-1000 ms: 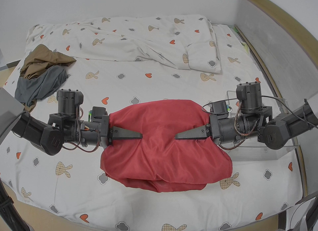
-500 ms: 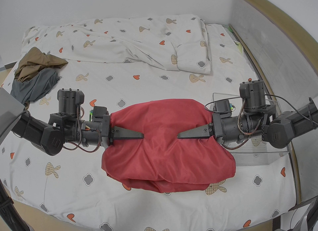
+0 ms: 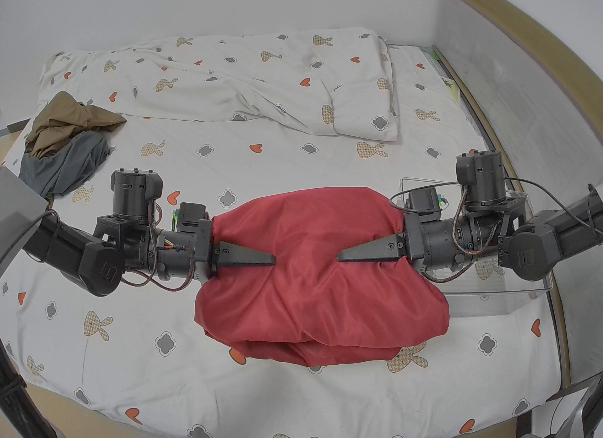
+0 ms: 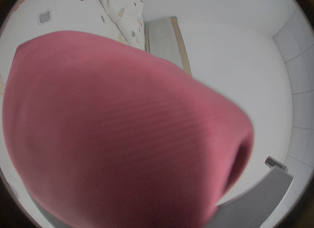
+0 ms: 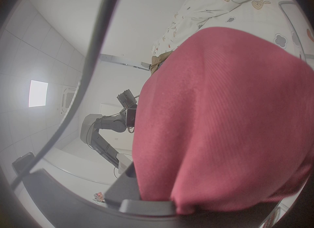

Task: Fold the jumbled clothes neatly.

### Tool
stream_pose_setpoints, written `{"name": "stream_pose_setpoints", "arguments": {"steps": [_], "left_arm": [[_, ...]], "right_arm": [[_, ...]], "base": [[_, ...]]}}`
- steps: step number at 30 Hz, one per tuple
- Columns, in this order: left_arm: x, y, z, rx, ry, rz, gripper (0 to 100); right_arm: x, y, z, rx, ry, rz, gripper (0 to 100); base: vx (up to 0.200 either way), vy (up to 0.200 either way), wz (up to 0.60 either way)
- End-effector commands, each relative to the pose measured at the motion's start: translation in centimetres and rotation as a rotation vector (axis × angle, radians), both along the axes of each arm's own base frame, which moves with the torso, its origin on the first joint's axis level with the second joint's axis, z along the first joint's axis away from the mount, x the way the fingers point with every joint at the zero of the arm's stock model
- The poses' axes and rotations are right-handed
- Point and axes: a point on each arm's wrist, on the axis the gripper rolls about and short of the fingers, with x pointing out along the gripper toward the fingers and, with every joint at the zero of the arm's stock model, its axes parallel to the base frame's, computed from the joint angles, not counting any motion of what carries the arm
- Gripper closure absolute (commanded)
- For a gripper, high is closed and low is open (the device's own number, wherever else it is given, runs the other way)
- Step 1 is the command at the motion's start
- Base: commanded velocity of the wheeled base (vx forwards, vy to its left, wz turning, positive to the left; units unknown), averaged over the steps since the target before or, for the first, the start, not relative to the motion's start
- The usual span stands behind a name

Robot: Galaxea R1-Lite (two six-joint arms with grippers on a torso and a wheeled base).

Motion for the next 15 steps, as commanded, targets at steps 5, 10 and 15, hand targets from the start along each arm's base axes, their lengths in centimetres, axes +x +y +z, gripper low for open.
{"name": "stream_pose_setpoints", "arguments": {"steps": [5,10,15], "left_arm": [[-0.05,0.01,-0.04,0.0,0.002,0.0,100],[-0.07,0.01,0.02,0.0,0.001,0.0,100],[-0.16,-0.13,0.12,-0.001,-0.002,-0.005,100]], "right_arm": [[-0.16,-0.03,0.0,-0.001,0.001,0.001,100],[-0.21,-0.12,0.12,0.001,-0.001,0.0,100],[-0.25,-0.2,0.28,0.003,-0.005,-0.002,100]], "base": [[0.0,-0.2,0.0],[0.0,-0.2,0.0],[0.0,-0.2,0.0]]}}
